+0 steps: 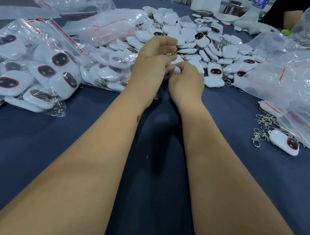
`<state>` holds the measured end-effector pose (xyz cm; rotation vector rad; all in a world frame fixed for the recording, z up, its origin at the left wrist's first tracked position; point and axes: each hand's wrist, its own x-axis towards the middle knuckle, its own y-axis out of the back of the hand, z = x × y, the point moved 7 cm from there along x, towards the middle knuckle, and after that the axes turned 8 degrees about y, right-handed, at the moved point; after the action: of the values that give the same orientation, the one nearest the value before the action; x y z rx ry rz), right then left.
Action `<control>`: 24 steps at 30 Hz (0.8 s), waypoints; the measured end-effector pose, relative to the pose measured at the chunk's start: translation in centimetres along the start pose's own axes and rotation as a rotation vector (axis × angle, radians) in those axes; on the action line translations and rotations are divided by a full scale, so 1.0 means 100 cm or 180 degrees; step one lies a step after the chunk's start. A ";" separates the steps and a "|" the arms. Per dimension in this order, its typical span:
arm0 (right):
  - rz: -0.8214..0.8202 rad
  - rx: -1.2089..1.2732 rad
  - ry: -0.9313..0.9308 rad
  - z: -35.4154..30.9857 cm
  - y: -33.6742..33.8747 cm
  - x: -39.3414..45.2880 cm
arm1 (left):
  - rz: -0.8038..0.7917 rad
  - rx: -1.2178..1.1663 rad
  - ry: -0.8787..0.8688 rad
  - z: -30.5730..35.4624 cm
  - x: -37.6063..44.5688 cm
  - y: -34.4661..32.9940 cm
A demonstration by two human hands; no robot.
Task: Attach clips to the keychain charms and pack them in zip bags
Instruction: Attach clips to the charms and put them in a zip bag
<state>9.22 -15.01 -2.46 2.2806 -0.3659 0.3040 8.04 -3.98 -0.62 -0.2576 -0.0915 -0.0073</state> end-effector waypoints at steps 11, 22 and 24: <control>0.0339 0.2755 -0.0337 -0.004 0.003 -0.002 | 0.0434 -0.0612 0.0524 -0.014 0.012 0.018; -0.0195 0.3127 -0.0390 -0.010 -0.007 -0.004 | 0.0027 -0.0591 0.0450 -0.012 0.012 0.010; -0.0204 0.3107 -0.0388 -0.009 -0.007 -0.004 | 0.0024 -0.0576 0.0455 -0.012 0.013 0.010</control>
<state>9.02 -13.81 -2.45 3.2713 -0.2195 0.3588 9.43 -3.29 -1.91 -0.4374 0.0527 -0.0265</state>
